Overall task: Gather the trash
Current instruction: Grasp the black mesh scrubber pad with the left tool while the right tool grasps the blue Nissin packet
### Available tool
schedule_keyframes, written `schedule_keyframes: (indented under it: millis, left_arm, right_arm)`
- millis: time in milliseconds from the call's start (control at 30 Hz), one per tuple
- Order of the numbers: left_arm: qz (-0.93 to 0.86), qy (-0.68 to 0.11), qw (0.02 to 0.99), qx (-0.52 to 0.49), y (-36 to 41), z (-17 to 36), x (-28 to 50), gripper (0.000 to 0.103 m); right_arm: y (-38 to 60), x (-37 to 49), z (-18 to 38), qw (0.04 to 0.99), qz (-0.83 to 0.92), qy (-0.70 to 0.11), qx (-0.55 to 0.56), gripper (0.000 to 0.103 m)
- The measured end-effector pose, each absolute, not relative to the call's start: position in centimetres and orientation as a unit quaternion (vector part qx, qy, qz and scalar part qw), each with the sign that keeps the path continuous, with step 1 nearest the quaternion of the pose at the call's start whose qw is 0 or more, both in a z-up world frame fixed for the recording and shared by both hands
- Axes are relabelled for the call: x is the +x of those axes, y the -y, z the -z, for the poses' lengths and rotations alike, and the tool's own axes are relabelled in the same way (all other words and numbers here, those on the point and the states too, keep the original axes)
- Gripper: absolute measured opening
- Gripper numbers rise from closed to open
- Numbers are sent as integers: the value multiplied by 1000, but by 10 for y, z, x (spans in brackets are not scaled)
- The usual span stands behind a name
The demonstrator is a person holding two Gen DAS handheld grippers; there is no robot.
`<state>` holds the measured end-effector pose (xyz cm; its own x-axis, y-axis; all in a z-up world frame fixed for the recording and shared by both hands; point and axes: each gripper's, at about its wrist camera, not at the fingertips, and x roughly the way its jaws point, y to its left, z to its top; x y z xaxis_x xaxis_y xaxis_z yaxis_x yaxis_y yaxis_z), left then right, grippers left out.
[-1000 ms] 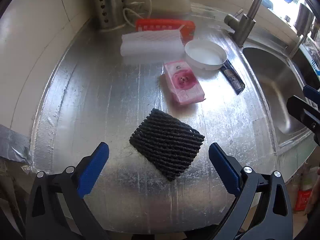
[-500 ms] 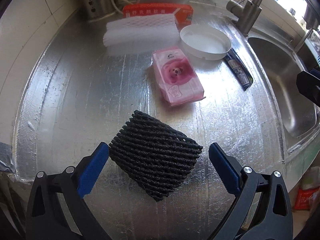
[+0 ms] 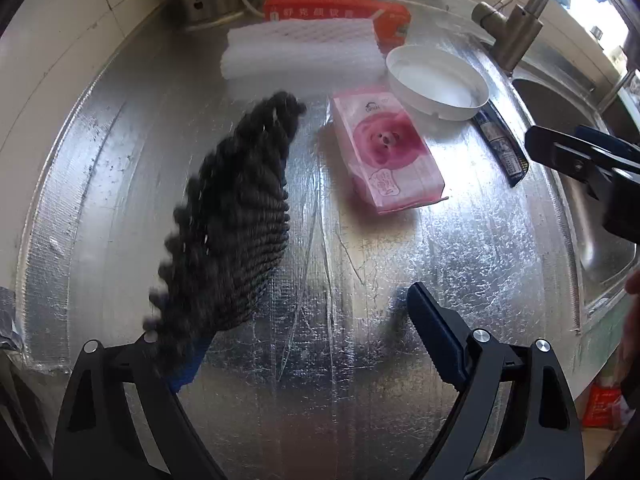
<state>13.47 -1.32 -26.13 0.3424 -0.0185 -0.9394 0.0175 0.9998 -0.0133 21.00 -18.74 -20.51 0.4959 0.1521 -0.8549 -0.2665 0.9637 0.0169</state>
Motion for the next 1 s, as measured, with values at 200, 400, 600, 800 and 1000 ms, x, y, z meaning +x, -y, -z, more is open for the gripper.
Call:
schedule_keyframes:
  millis: [200, 400, 600, 800, 1000]
  left_arm:
    - [10, -570, 822, -3, 13, 261, 137, 83]
    - [12, -566, 824, 0, 13, 261, 138, 79]
    - [15, -562, 827, 5, 13, 260, 141, 73]
    - [17, -560, 829, 6, 10, 256, 143, 56]
    - [19, -559, 829, 5, 6, 255, 142, 43]
  right_arm:
    - [183, 234, 225, 850, -122, -508, -63, 95]
    - [181, 243, 234, 841, -123, -524, -61, 84]
    - [181, 245, 244, 835, -118, -535, -55, 78]
    - [175, 246, 240, 839, -119, -528, -58, 46]
    - [165, 248, 236, 839, -125, -527, -60, 26]
